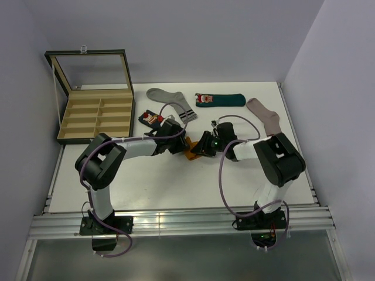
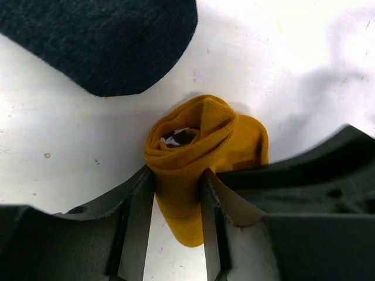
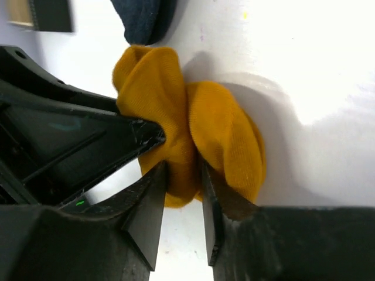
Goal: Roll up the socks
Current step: Roll the sock at the center of the board.
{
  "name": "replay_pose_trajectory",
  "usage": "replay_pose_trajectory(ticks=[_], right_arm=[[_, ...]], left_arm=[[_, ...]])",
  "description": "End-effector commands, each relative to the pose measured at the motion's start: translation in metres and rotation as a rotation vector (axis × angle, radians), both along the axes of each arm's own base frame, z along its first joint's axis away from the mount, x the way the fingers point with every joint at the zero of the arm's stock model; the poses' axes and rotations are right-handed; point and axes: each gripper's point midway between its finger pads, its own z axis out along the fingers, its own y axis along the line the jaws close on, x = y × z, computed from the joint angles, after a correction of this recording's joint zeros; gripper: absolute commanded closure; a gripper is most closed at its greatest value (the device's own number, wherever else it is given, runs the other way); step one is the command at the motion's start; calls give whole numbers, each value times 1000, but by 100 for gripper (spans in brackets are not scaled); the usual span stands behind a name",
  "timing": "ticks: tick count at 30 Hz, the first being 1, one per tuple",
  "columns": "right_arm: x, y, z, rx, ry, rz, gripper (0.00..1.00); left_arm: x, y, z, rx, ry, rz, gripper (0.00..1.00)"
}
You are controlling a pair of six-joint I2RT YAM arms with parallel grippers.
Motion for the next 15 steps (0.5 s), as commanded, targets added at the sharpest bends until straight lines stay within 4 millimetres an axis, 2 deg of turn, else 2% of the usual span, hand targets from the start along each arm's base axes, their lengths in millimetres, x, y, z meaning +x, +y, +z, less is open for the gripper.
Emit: replay_pose_trajectory(ticks=[1,2,3,6,7,10,15], right_arm=[[-15,-26,-11,-235,-49,-46,61],[-11,-30,-8,-290,-99,-82,60],[-9,-33,7,-312,-166,-94,58],[-6,-37,23,-414,-322,-124,55],[-5,-34,37,-411,-383,-130,54],[-9,-26,54,-440,-515,-116,51],[-12,-9,58,-506,-617,-69,48]], left_arm=[[-20,23,-41,174,88,-15,62],[-20,24,-43,182,89,-18,63],[-20,23,-42,184,90,-21,63],[-22,23,-43,203,95,-35,64],[-21,22,-43,203,95,-35,64],[-22,21,-43,212,99,-48,65],[-22,19,-41,209,105,-54,66]])
